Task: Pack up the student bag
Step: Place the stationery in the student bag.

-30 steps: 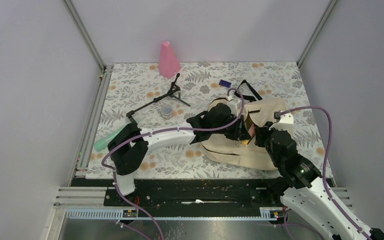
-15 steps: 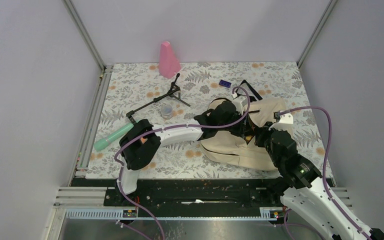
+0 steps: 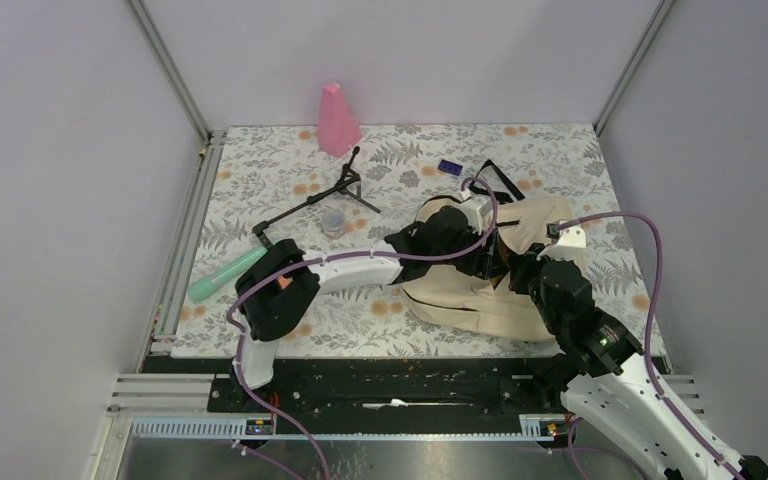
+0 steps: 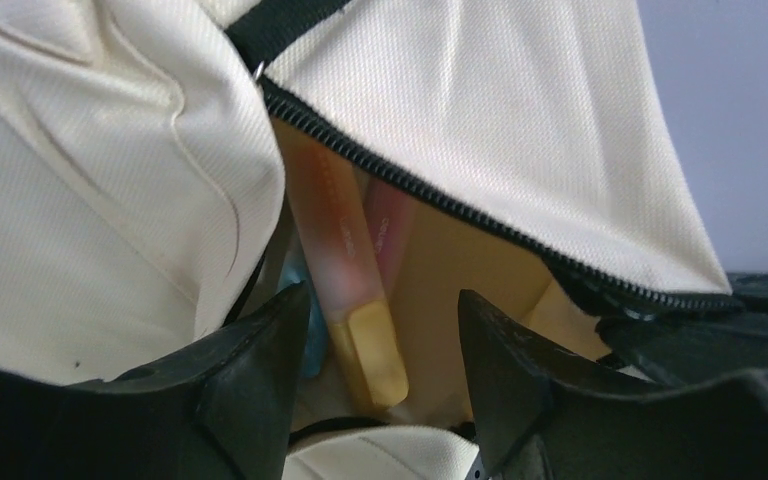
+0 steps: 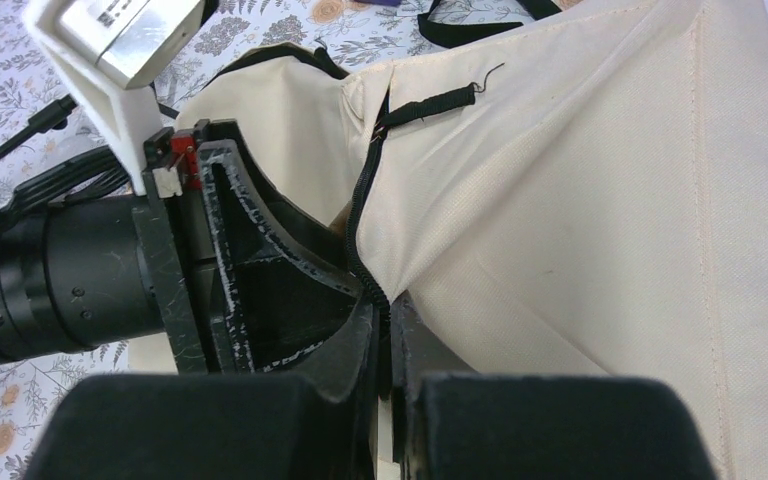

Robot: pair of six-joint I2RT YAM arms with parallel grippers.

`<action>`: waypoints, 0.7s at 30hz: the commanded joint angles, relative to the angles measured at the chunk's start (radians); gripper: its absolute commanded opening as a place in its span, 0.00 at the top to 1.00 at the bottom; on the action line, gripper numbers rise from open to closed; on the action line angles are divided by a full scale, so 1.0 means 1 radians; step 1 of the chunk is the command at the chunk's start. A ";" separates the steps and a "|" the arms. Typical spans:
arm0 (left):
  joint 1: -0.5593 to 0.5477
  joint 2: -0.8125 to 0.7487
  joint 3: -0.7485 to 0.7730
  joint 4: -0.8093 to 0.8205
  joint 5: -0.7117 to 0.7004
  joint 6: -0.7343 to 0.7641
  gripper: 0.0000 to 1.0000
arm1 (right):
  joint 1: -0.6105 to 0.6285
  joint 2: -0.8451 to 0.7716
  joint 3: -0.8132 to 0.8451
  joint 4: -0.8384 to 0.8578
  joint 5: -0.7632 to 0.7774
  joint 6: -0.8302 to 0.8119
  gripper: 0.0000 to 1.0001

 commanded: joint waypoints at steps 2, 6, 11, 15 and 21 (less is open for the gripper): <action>-0.006 -0.142 -0.107 0.132 -0.090 0.060 0.42 | 0.001 -0.015 0.054 0.058 -0.007 0.006 1.00; -0.007 -0.238 -0.226 0.213 -0.134 0.091 0.41 | 0.002 -0.025 0.047 0.060 0.007 0.009 1.00; -0.007 -0.374 -0.366 0.254 -0.230 0.142 0.28 | 0.001 -0.028 0.043 0.059 0.021 0.001 1.00; -0.005 -0.474 -0.451 0.205 -0.340 0.190 0.20 | 0.002 -0.018 0.041 0.058 0.026 0.003 1.00; 0.033 -0.572 -0.529 0.040 -0.465 0.234 0.09 | 0.000 -0.030 0.029 0.072 0.038 0.007 1.00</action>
